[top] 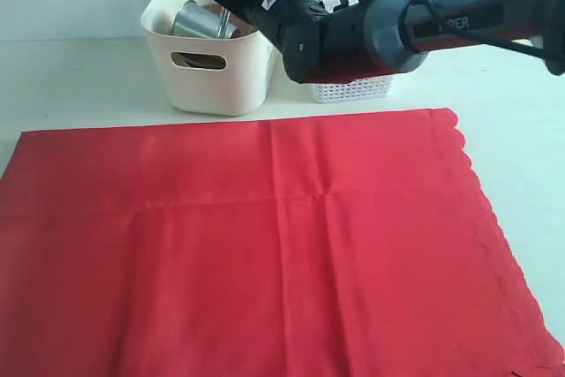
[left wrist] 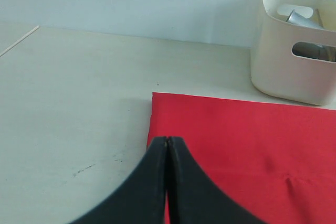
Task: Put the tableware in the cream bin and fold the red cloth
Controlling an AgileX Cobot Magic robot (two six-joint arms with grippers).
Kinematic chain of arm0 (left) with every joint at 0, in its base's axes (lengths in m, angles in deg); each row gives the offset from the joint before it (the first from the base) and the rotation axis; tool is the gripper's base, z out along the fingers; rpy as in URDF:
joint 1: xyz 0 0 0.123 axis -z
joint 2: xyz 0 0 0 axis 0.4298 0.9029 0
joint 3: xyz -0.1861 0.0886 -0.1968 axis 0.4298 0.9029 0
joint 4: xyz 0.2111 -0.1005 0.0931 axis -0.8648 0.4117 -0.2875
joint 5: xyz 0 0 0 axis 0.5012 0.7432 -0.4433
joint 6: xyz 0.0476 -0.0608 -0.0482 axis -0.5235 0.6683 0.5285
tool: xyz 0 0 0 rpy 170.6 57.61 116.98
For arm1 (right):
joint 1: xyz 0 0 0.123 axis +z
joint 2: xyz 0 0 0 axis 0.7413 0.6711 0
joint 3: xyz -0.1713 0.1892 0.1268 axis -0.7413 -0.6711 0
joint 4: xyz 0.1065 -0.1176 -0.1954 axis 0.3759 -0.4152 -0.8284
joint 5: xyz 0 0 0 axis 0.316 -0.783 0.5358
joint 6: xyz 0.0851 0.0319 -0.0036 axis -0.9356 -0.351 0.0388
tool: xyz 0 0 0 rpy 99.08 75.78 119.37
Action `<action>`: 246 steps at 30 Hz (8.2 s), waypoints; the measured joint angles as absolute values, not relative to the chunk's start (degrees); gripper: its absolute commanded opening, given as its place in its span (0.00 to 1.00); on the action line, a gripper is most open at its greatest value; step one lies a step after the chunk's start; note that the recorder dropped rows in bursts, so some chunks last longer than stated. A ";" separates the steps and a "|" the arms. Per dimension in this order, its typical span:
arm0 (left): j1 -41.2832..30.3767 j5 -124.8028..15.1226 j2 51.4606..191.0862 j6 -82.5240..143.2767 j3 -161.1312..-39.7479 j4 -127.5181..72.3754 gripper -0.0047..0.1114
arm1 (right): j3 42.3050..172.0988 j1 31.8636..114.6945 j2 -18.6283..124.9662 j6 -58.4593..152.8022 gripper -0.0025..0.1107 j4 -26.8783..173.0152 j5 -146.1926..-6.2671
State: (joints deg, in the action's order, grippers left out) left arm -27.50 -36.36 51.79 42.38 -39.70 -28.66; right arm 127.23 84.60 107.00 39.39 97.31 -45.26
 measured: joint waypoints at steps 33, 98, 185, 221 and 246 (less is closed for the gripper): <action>-27.50 -36.36 51.79 42.38 -39.70 -28.66 0.05 | 131.52 84.09 85.94 46.47 0.12 85.16 -97.73; -27.50 -50.58 113.31 54.75 -61.55 -23.99 0.27 | 107.04 67.44 89.82 61.17 0.02 99.69 -119.54; 24.51 -29.63 137.53 37.40 -103.73 -17.10 0.04 | 106.57 75.18 52.19 15.60 0.02 37.15 -116.38; 19.84 -21.32 164.46 35.51 -109.19 -21.18 0.06 | 106.57 75.18 46.41 25.86 0.02 50.01 -126.32; 36.23 -30.08 157.73 23.21 -105.28 -3.59 0.06 | 105.72 75.18 51.35 27.03 0.02 50.52 -123.47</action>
